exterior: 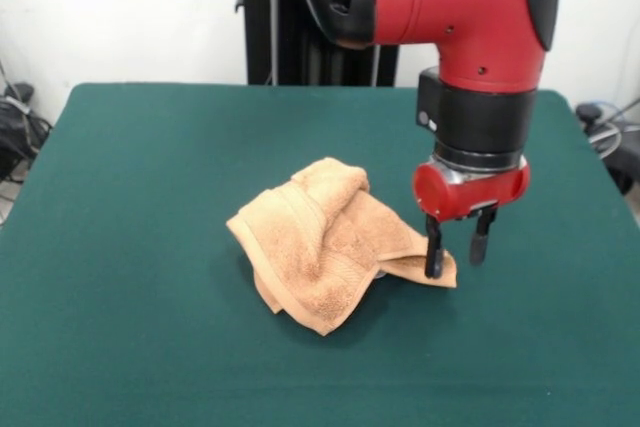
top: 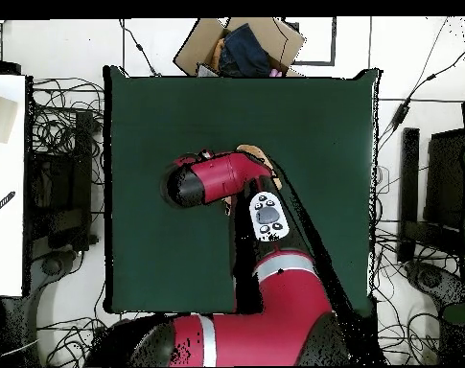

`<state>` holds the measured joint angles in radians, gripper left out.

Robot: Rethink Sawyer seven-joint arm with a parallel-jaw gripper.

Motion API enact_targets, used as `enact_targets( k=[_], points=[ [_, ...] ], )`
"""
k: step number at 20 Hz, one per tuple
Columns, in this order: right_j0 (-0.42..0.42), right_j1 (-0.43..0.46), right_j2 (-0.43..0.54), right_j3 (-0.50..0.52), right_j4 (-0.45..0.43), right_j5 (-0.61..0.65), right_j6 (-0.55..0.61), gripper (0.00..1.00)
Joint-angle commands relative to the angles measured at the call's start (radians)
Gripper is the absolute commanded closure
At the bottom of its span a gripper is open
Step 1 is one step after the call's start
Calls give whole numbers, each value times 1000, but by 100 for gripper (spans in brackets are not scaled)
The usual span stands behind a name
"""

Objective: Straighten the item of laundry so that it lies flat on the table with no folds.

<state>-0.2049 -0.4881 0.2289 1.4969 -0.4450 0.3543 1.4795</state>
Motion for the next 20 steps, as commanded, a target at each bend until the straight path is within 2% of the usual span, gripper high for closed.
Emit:
enact_targets(
  k=[1, 10, 20],
  points=[
    [-67, 39, 18, 64, -41, 2, 33, 0],
    [-136, 73, 63, 47, -53, 16, -19, 0],
    [-96, 64, 41, 75, -53, 4, 34, 0]
  ],
)
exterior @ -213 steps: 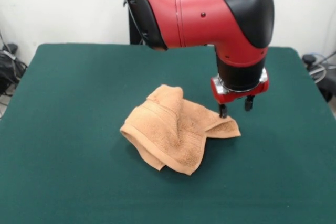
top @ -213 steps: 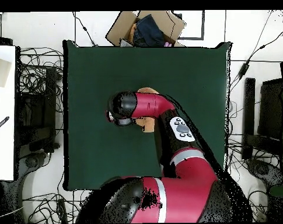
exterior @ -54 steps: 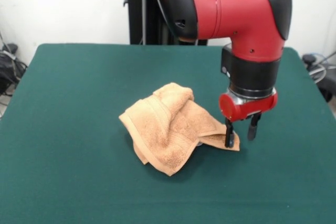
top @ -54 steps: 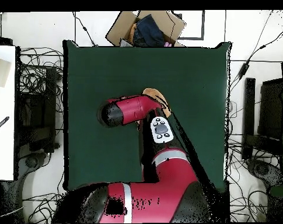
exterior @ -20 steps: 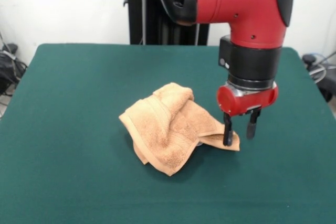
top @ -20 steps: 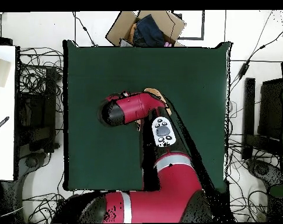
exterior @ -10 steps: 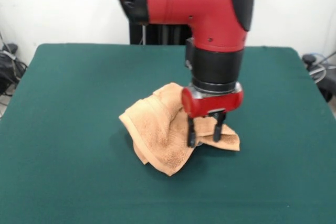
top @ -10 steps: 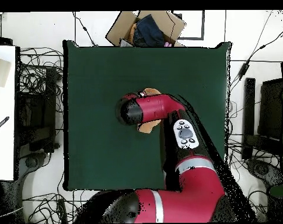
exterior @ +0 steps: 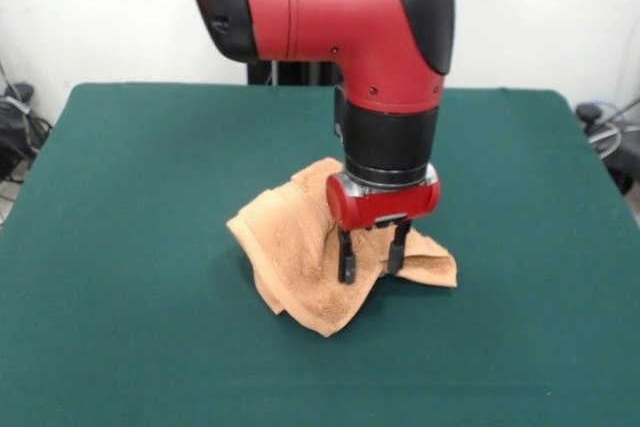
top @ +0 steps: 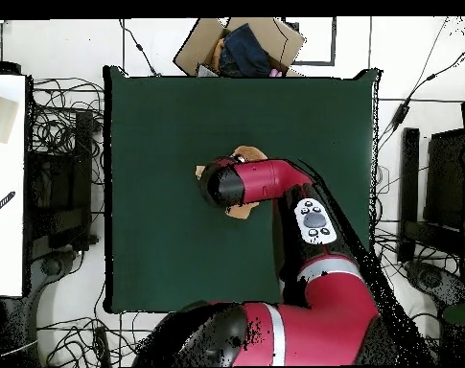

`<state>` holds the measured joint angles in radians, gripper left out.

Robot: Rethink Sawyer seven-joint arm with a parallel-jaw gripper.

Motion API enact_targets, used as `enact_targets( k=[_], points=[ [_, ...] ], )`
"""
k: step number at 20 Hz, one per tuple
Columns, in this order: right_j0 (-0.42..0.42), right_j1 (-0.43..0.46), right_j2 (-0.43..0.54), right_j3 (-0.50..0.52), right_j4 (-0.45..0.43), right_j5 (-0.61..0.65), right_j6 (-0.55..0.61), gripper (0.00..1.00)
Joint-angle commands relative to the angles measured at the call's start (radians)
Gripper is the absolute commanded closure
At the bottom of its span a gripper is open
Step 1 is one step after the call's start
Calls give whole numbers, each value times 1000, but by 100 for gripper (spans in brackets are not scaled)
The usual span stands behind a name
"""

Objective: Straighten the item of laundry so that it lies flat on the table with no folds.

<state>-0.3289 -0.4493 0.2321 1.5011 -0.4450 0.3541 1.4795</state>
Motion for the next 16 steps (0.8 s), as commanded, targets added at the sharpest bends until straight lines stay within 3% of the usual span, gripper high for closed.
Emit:
enact_targets(
  k=[1, 16],
  points=[
    [30, 26, 37, 69, -53, 4, 34, 0],
    [-8, 32, 68, 27, -45, 51, -27, 0]
  ],
)
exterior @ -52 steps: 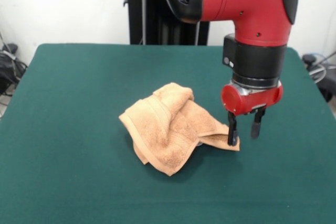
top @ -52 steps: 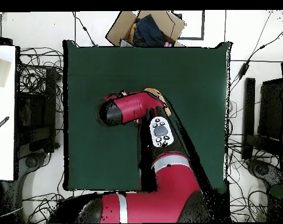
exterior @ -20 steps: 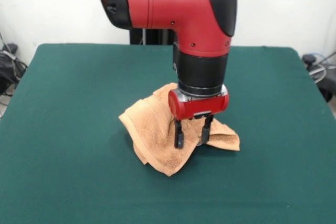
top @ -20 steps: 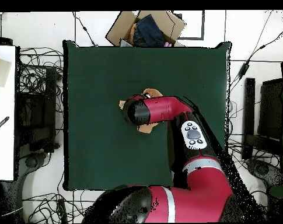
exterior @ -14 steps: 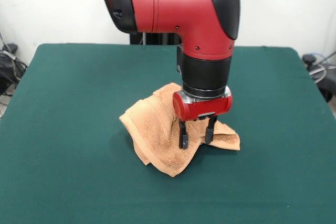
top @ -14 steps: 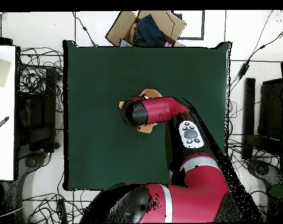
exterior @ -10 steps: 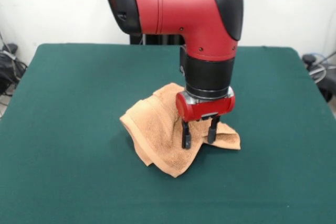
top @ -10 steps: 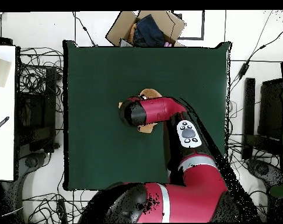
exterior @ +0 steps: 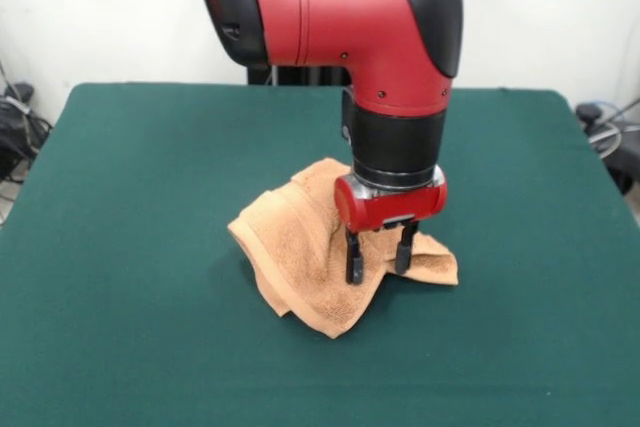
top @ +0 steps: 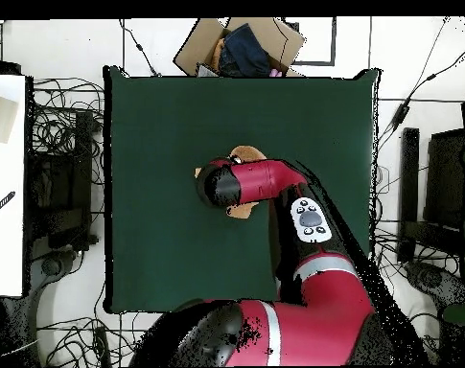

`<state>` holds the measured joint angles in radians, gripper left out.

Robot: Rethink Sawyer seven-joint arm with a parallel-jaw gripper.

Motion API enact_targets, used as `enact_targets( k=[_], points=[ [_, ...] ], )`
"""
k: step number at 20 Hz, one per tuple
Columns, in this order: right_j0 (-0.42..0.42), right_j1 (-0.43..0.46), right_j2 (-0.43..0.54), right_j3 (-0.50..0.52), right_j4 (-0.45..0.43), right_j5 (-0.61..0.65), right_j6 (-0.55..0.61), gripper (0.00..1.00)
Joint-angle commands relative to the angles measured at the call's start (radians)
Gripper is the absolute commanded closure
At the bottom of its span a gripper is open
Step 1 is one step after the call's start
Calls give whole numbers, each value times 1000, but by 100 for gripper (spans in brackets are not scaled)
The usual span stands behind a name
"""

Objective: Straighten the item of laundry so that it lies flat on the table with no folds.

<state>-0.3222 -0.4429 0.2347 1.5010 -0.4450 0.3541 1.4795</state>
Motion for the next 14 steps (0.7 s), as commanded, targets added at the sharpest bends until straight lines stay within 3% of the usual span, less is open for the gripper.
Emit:
enact_targets(
  k=[1, 14],
  points=[
    [-17, 26, 68, 24, -45, 56, -32, 0],
    [16, 6, 32, 22, -86, 3, -16, 0]
  ],
)
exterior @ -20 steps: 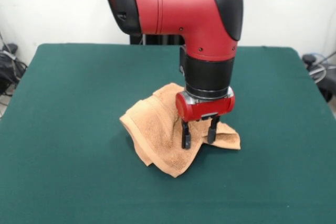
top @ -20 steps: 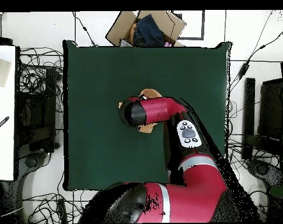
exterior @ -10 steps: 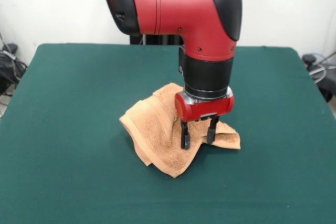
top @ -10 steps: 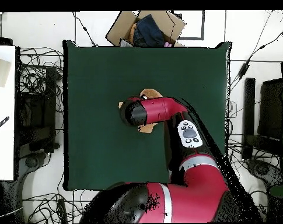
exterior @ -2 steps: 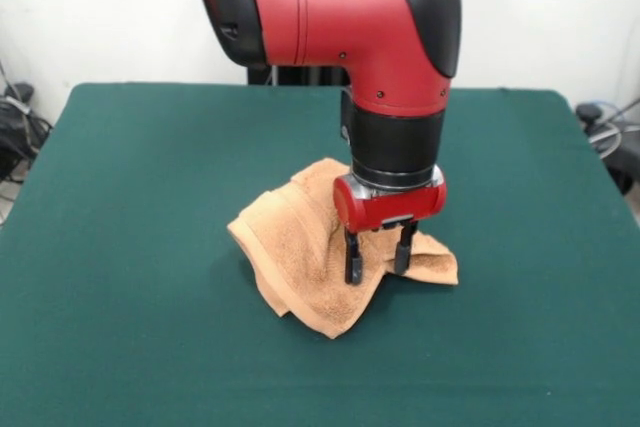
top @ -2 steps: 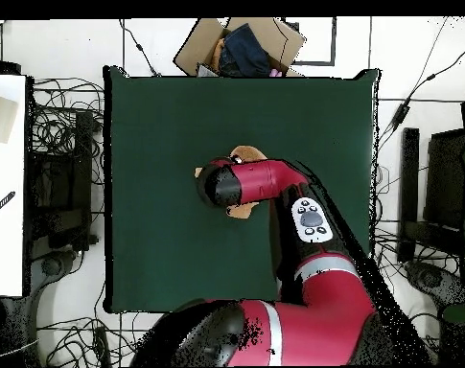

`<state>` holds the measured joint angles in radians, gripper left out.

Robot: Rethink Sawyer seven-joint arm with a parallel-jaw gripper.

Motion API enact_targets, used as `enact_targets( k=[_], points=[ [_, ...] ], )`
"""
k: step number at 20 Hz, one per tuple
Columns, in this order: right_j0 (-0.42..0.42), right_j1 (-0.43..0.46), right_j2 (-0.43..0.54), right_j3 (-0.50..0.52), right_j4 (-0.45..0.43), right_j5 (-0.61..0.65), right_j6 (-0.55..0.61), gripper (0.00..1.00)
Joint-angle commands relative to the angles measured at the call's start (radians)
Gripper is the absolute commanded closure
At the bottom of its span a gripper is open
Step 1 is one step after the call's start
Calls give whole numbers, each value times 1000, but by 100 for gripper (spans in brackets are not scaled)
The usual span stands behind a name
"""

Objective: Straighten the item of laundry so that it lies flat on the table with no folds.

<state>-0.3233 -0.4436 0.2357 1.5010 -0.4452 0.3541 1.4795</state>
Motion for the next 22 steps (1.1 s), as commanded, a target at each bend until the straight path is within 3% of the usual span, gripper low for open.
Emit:
enact_targets(
  k=[1, 13, 22],
  points=[
    [15, 8, 33, 18, -85, 6, -20, 0],
    [-41, 41, 84, -20, -69, 66, -81, 0],
    [-37, -41, 133, -65, 101, 399, -60, 0]
  ],
)
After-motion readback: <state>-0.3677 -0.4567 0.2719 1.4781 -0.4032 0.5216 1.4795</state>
